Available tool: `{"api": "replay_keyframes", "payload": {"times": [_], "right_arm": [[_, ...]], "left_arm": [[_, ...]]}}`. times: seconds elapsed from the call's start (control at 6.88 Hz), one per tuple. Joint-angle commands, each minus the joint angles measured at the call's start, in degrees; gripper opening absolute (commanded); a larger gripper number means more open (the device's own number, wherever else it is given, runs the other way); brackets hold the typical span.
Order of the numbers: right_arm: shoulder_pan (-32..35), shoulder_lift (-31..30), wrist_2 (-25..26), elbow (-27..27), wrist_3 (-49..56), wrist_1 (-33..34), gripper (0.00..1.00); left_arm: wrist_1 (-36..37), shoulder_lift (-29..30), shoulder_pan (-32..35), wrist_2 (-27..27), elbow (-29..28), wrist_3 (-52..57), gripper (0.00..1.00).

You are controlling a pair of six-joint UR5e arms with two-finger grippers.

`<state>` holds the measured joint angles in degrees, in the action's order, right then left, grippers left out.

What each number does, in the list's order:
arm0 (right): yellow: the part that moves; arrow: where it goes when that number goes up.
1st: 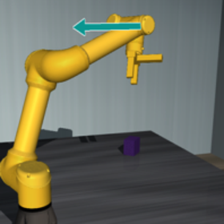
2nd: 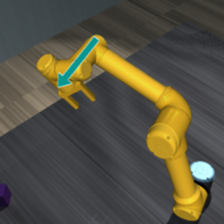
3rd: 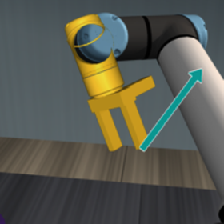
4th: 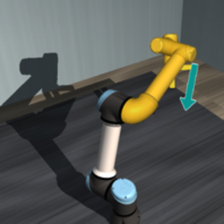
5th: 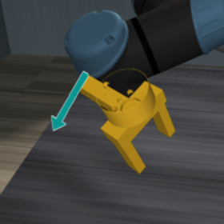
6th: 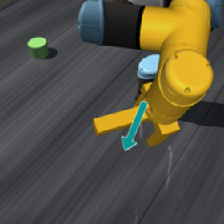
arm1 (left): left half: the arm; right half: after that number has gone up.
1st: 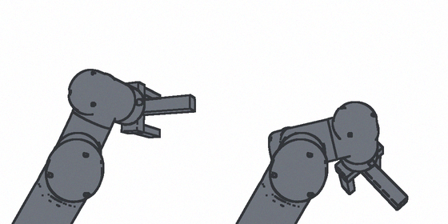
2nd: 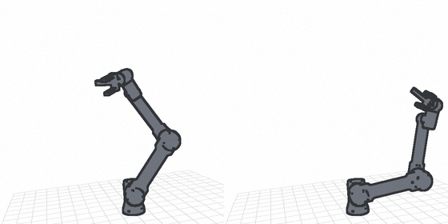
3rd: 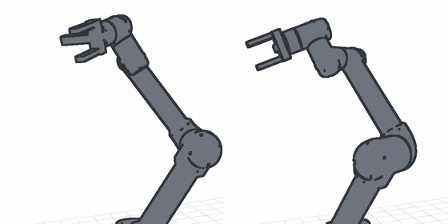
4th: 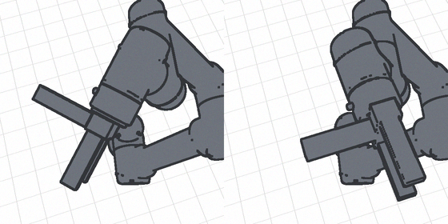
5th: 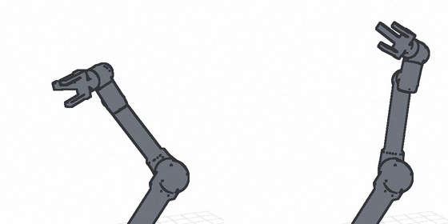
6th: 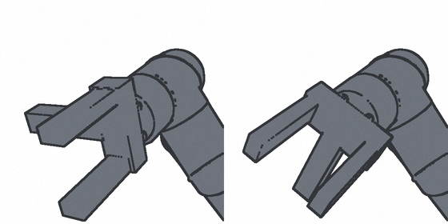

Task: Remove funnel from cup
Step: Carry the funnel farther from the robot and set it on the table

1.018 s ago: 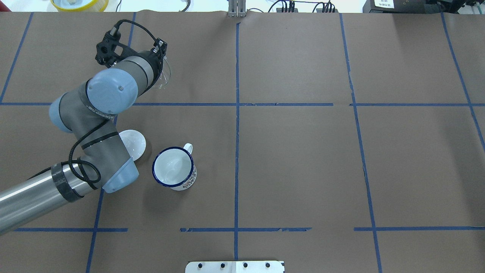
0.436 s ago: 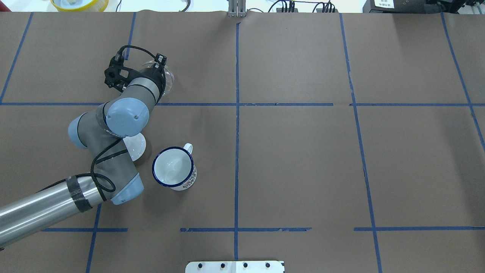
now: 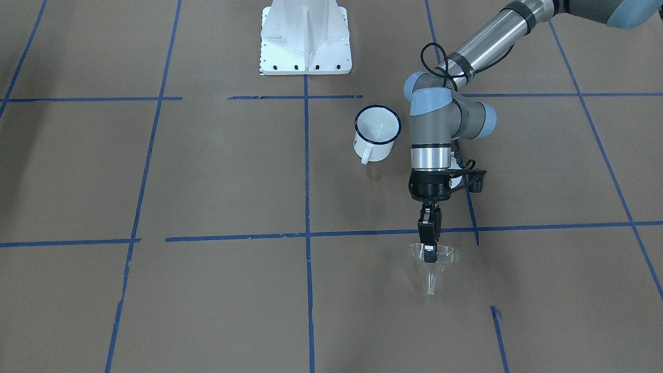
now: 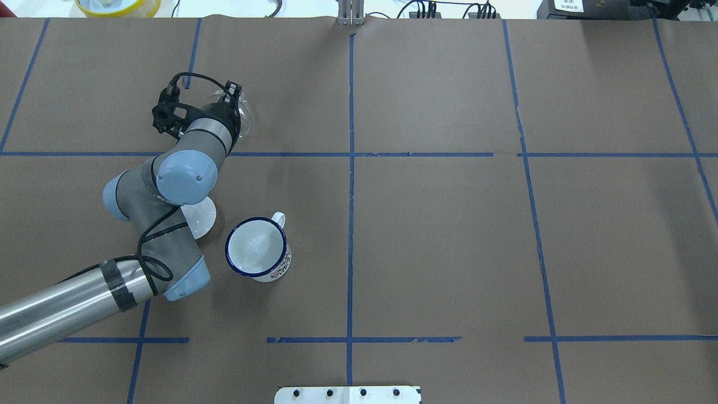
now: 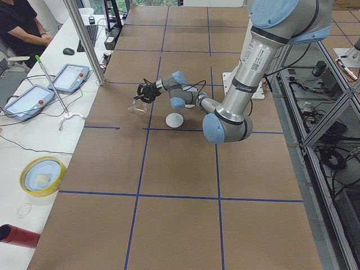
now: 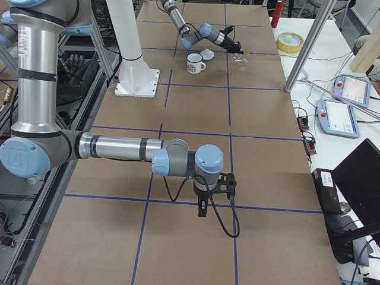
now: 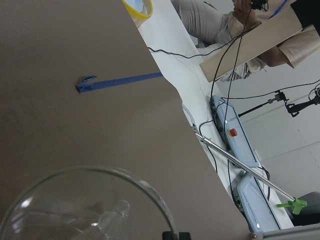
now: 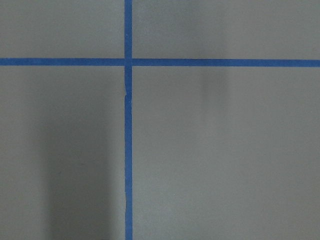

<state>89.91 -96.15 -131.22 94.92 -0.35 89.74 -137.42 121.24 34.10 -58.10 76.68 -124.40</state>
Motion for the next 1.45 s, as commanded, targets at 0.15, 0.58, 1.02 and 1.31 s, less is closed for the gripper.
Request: {"api": "replay_keyframes", "payload": {"times": [0.15, 0.58, 1.02, 1.31], "right_arm": [[0.0, 0.0, 0.0, 0.0, 0.0, 0.0, 1.00], [0.0, 0.0, 0.0, 0.0, 0.0, 0.0, 1.00], [0.0, 0.0, 0.0, 0.0, 0.0, 0.0, 1.00], [0.0, 0.0, 0.0, 0.0, 0.0, 0.0, 1.00]], "left_arm": [[0.0, -0.1, 0.2, -0.1, 0.0, 1.7, 1.00], [0.1, -2.0, 1.8, -10.6, 7.1, 18.5, 1.00], [28.8, -12.0, 9.1, -47.7, 29.3, 50.1, 1.00], [29.0, -14.8, 10.6, -51.2, 32.0, 53.0, 1.00]]}}
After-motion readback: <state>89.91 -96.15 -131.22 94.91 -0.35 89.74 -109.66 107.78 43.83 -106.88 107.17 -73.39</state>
